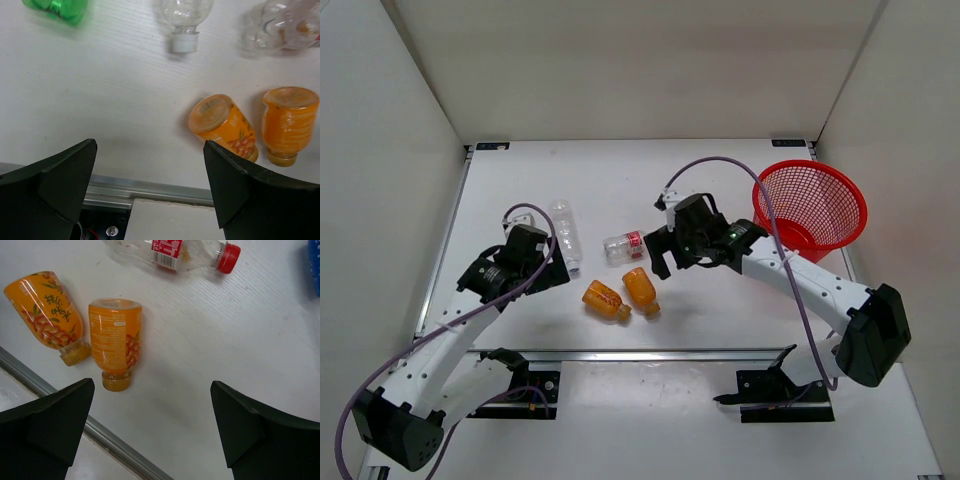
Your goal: Put the plastic bottles in the bin
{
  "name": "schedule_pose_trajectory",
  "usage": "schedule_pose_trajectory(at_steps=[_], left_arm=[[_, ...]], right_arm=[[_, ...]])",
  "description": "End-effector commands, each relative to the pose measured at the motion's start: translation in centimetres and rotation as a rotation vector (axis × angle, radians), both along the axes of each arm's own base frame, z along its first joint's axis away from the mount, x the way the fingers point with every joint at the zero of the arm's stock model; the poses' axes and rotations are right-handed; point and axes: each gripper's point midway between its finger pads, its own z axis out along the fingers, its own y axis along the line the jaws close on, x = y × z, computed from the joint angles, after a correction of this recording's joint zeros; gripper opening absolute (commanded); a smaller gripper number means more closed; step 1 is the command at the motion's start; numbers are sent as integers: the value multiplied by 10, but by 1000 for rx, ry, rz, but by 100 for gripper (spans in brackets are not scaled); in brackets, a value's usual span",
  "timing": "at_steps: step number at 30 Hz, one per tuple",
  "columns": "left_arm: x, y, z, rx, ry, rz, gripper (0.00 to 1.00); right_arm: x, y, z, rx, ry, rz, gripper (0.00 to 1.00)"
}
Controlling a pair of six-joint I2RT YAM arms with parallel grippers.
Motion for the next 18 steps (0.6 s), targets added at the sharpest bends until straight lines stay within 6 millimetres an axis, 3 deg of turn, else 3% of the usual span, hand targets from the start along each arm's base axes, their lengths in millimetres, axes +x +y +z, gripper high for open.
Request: schedule_pose_trajectory(at_steps=[1, 2, 6, 11, 16, 18], left_arm=[[-14, 5, -12, -20, 25, 23, 99], [-16, 7, -12, -21, 25, 35, 99], [-30, 18, -18, 23, 55, 58, 99], [-36, 30, -14, 27, 52, 82, 98], [-40, 30, -7, -8, 19, 98, 99], [-43, 29, -12, -15, 24, 94, 99]], right_arm=[[6, 23, 13, 7, -31, 27, 99], [5, 34, 21, 24, -63, 54, 99], [-3, 64, 10, 22, -100, 165, 100], [17, 69, -14, -41, -182, 12, 99], [11, 75, -46, -70, -215, -26, 99], [16, 76, -49, -26, -206, -73, 96]])
